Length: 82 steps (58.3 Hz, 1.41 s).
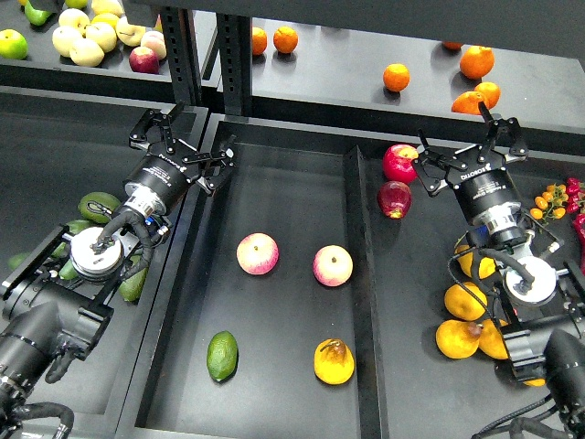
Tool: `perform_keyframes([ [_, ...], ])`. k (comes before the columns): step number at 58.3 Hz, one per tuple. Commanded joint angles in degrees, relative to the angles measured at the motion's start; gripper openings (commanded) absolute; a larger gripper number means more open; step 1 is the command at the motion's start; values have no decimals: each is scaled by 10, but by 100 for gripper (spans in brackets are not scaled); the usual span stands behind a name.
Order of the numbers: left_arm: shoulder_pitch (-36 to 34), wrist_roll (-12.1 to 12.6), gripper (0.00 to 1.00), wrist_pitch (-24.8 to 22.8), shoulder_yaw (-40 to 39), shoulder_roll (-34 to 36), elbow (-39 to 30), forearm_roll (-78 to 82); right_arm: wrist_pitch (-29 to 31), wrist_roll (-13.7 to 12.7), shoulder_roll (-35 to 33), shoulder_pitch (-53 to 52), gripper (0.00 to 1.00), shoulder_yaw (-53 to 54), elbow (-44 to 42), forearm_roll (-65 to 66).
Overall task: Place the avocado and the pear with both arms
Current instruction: 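Swing the left gripper from the avocado bin over the middle bin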
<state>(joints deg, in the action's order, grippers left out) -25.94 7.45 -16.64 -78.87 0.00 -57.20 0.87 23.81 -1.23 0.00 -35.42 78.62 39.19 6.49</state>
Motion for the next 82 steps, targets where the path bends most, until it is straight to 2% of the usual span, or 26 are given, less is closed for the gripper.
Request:
perform_keyframes([
  [1, 0, 0, 100, -1, -3, 0, 3, 0, -10, 0, 0, -18, 100, -1, -8, -1],
  [9, -1, 1, 100, -22, -8, 0, 5, 1, -14, 0, 0, -26, 100, -3, -17, -2],
  [28, 1, 3, 100, -33, -7, 0, 3, 1, -14, 0, 0, -27, 100, 0, -17, -2],
  [33, 0, 13, 100, -34, -8, 0, 2, 1, -14, 0, 0, -27, 100, 1, -17, -2],
  [43, 0, 61, 99, -35, -14, 0, -3, 0, -12, 0, 0, -26, 100, 2, -17, -2],
  [54, 0, 83, 99, -37, -14, 0, -2, 0, -12, 0, 0, -26, 100, 2, -13, -2],
  [55, 0, 102, 99, -38, -10, 0, 1, 0, -12, 0, 0, -27, 100, 2, -15, -2],
  [62, -18, 163, 99, -39, 5, 0, 10, 1, -12, -5, 0, -26, 100, 2, -16, -2],
  [64, -32, 187, 99, -40, 24, 0, 21, 1, -12, -10, 0, -26, 100, 2, -16, -2],
  [67, -45, 206, 99, -43, 55, 0, 35, 1, -12, -12, 0, -27, 100, 2, -17, -2],
  [71, -70, 206, 99, -57, 110, 10, 51, 0, -12, -14, 0, -27, 100, 2, -17, -3],
  [78, -112, 206, 99, -114, 266, 126, 59, -18, -12, -16, 0, -33, 100, 2, -19, -4],
  [82, -143, 206, 99, -114, 353, 170, 56, -41, -14, -19, 0, -34, 100, 2, -20, -13],
])
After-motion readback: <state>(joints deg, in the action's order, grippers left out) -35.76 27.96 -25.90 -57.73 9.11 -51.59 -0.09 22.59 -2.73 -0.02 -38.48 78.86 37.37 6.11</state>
